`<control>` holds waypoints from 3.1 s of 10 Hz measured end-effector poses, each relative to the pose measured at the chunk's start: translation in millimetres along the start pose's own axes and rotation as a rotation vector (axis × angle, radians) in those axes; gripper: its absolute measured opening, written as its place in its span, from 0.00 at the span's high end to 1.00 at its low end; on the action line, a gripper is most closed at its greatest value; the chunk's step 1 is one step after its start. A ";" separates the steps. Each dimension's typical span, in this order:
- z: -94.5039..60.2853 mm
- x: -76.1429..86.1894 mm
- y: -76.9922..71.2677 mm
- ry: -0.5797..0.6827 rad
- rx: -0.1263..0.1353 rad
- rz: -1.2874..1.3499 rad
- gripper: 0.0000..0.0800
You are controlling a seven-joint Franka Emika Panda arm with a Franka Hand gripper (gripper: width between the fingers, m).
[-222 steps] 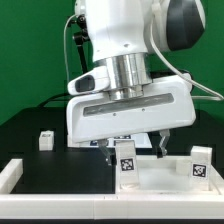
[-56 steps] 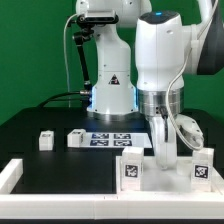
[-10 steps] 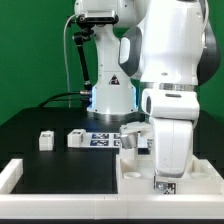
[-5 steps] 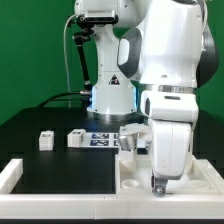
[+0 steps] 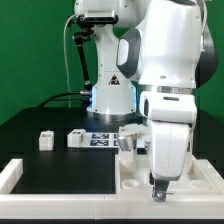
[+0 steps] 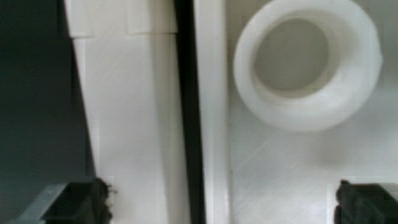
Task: Assemble square table
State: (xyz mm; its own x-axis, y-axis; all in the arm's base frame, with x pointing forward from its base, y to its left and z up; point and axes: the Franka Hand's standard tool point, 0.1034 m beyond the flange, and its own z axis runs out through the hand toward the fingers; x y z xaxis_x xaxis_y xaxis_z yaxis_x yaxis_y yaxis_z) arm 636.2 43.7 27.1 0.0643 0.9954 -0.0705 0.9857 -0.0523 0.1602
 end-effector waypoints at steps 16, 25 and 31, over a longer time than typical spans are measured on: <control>-87.5 -106.1 -16.4 -0.053 -0.007 0.591 0.19; -91.5 -146.5 -62.5 -0.030 0.053 1.313 0.19; -80.8 -190.9 -151.4 -0.068 0.188 1.602 0.19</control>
Offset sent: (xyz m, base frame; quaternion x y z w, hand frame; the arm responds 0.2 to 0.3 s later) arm 0.0000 0.0000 0.0000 0.0000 0.0000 0.0000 1.0000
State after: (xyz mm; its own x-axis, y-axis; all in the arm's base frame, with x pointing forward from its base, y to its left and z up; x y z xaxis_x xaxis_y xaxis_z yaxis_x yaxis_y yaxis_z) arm 462.1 -132.0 95.8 0.9956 -0.0937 0.0002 -0.0937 -0.9956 -0.0078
